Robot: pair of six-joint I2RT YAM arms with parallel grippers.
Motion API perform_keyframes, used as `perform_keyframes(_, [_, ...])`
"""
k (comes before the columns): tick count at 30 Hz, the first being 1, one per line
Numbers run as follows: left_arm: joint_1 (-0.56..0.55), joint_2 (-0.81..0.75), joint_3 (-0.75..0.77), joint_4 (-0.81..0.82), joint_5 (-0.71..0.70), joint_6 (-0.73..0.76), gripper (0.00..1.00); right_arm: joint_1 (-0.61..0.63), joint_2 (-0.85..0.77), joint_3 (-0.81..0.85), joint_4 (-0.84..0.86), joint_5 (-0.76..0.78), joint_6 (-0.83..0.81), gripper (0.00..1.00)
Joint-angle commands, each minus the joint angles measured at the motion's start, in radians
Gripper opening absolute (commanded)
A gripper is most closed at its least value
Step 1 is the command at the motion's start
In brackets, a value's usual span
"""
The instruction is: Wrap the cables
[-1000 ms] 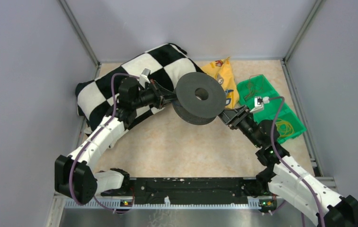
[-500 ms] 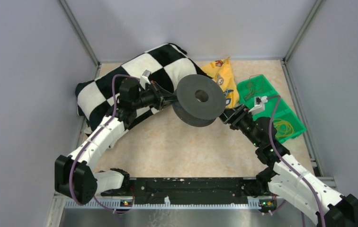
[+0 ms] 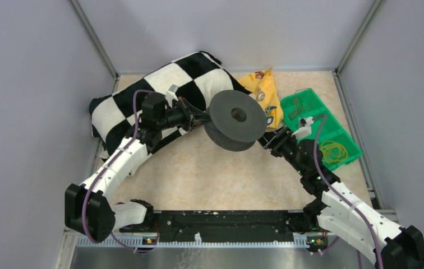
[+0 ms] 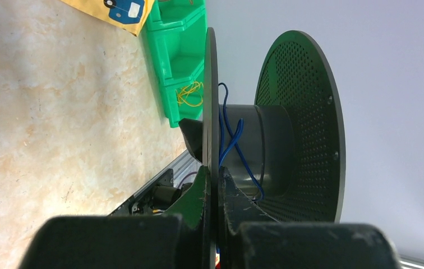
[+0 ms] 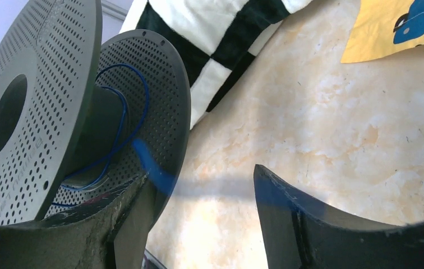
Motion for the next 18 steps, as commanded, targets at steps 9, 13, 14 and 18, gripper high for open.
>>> perform_keyframes(9, [0.014,-0.009,0.014,0.048,0.023,-0.026,0.00,-0.006,-0.102,0.047,-0.105,0.076,-0.042,0.65])
perform_keyframes(13, [0.021,-0.005,0.009,0.057,0.024,-0.016,0.00,-0.007,-0.148,0.072,-0.179,0.112,-0.070,0.65])
perform_keyframes(14, [0.023,-0.002,0.006,0.064,0.027,-0.014,0.00,-0.006,-0.160,0.082,-0.196,0.126,-0.077,0.65])
perform_keyframes(18, [0.026,0.010,-0.009,0.090,0.040,-0.011,0.00,-0.006,-0.210,0.100,-0.290,0.172,-0.107,0.66])
